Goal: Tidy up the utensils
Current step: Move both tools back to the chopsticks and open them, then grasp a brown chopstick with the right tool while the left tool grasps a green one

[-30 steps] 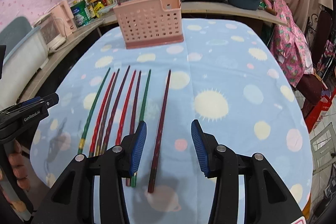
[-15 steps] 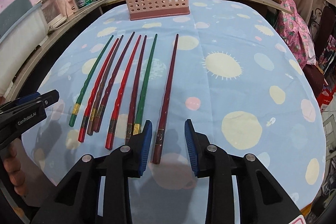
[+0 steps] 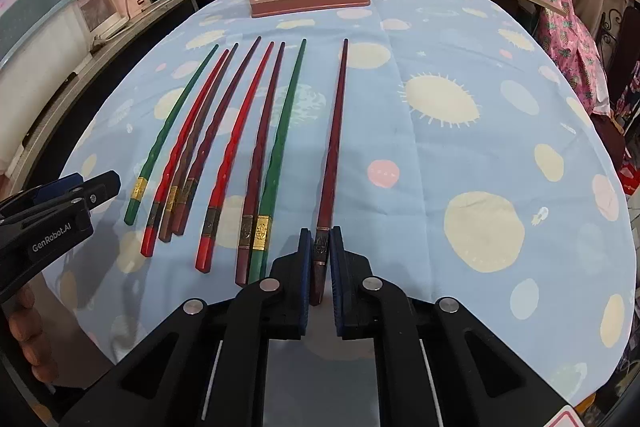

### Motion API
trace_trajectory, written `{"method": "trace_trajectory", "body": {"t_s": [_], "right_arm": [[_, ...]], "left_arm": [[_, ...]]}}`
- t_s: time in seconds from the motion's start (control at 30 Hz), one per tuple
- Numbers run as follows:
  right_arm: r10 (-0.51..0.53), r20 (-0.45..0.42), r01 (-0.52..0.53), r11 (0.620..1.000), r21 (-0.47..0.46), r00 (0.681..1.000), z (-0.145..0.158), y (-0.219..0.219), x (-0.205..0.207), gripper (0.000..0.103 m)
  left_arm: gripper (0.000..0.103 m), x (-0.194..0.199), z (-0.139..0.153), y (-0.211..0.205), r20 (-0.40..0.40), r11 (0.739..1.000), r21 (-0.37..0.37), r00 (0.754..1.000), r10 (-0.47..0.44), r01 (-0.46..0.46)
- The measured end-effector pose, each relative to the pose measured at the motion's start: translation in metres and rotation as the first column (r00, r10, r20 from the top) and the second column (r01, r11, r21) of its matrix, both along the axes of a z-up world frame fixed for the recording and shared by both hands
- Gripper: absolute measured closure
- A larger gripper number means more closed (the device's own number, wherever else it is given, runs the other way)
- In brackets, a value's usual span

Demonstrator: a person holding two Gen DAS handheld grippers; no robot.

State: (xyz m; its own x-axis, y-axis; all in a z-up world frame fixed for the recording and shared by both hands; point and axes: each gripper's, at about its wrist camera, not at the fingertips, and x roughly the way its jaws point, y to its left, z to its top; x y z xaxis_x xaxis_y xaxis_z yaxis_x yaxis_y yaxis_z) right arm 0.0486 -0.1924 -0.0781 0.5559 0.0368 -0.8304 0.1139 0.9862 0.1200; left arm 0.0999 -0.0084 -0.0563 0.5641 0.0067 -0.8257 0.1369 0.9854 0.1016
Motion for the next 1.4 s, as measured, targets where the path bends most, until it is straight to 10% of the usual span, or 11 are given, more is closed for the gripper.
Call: {"method": "trace_trajectory", "body": {"t_s": [0.97,1.23,1.4], "right_arm": [[-0.005,0.000,0.005,1.000,0.007,1.000,0.000,-0.003,-0.001,0.095],[-0.006,0.000,0.006,1.000,0.007,1.000,0.000,-0.003,-0.001,0.095],[-0.005,0.000,0.005,1.000,0.008,1.000,0.000,-0.003,-0.001,0.095]], "left_arm": [[0.055,0.004,-0.016,0.006,-0.082,0.987,-0.160,0.997,-0.005,-0.008],[0.093,0.005,-0.016,0.007,-0.078,0.988,-0.153,0.997,-0.009,-0.003],[0.095,0.005,-0.016,0.008,-0.082,0.988,-0.156,0.997,-0.013,0.000]]}}
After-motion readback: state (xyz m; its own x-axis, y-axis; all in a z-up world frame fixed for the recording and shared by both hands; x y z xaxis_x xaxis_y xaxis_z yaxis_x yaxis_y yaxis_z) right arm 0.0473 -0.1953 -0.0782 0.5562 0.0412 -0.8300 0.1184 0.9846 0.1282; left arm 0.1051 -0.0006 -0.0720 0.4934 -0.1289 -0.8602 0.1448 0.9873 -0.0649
